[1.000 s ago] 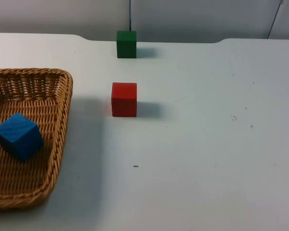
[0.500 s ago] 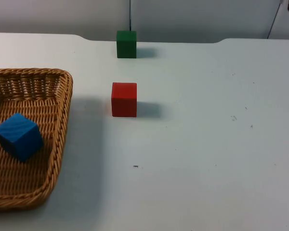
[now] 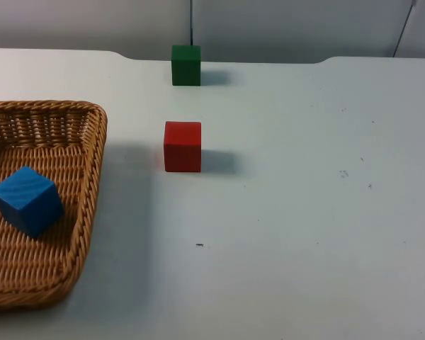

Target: Pick up the basket with the left hand and place the blue cube into the basket with the right hand.

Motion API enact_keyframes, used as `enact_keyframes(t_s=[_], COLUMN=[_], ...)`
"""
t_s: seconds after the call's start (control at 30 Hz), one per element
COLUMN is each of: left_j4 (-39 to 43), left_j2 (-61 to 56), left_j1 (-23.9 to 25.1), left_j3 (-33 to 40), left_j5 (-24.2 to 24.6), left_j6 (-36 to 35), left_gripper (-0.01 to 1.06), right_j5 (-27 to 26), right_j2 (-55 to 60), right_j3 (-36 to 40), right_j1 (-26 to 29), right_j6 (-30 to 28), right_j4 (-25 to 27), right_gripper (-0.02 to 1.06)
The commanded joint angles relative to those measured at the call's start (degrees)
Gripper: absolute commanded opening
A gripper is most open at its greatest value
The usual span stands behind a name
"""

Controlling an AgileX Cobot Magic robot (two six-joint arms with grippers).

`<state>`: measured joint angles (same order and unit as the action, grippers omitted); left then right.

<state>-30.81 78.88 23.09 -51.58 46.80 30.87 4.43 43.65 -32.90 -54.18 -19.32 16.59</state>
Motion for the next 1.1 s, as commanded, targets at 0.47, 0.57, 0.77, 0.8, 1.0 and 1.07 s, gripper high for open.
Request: enact_keyframes(t_s=[0.47,0.57,0.77,0.8,1.0,1.07], left_j4=[4.3,10.1,19.5,21.0,28.5,29.3], left_j2=[-40.5,-49.6,-64.2,-66.9,-76.6,-78.9], left_j1=[-15.7,-17.7,-17.5,-17.5,-17.5,-17.5], left_j3=[5.2,8.1,10.3,10.3,10.3,10.3], left_j5=[-5.4,-6.0,2.6,4.2,10.1,12.1], left_j6=[-4.1,-9.0,-15.7,-17.9,-22.5,-23.2], left_gripper=[0.82,0.82,0.82,0.82,0.82,0.82], right_j5=[-2.4,-1.4,-1.1,-1.0,-0.1,0.4], right_j2=[-0.3,-0.3,-0.3,-0.3,-0.3,-0.3], right_j3=[0.2,0.2,0.2,0.2,0.2,0.2], right_j1=[-0.3,-0.3,-0.3,-0.3,-0.3,-0.3], right_j6=[-0.2,-0.2,-0.6,-0.6,-0.6,-0.6], right_j4=[-0.2,-0.2,-1.6,-1.9,-3.2,-3.3], right_gripper=[0.73,0.73,0.73,0.73,0.73,0.73])
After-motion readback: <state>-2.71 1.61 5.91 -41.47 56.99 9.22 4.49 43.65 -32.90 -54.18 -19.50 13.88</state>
